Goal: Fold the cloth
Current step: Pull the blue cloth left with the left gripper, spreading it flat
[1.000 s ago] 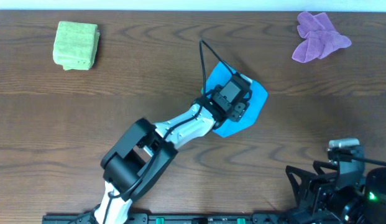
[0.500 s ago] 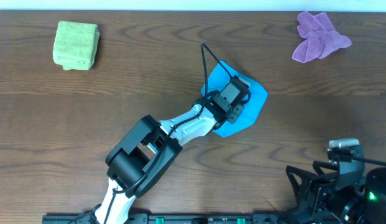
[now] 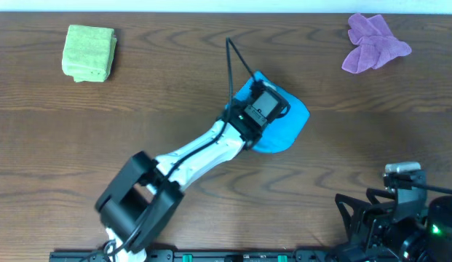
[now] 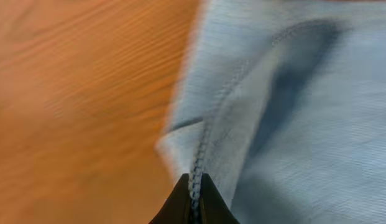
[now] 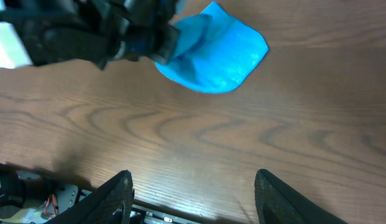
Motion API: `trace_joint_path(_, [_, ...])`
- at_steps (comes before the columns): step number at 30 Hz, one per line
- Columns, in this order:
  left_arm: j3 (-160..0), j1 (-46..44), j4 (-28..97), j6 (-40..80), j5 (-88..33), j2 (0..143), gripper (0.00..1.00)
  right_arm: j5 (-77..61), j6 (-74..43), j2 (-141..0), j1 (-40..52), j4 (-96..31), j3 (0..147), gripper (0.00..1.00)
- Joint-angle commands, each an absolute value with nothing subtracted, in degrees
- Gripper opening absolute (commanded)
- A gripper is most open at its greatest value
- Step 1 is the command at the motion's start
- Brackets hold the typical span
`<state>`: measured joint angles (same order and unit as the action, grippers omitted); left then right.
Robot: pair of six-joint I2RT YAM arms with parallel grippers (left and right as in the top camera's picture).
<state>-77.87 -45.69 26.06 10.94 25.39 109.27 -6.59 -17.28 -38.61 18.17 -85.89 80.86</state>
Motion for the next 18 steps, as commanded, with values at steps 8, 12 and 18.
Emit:
trace_joint_path(8, [-78.15,-39.13,43.68,41.52,22.68,109.6,0.92,-6.22,-16.23,-38.52,18.57,-85.65,80.82,0.66])
trace_joint_path(12, [-78.17,-37.89,43.62,41.58,18.79,109.58,0.96,-5.93,-16.21,-38.52,18.57,-84.4,80.77,0.67])
trace_joint_path(18, [-78.17,-37.89,40.14,38.72,18.83,109.3,0.96,-4.49,-16.21,-38.72,18.57,-83.77,79.77,0.67])
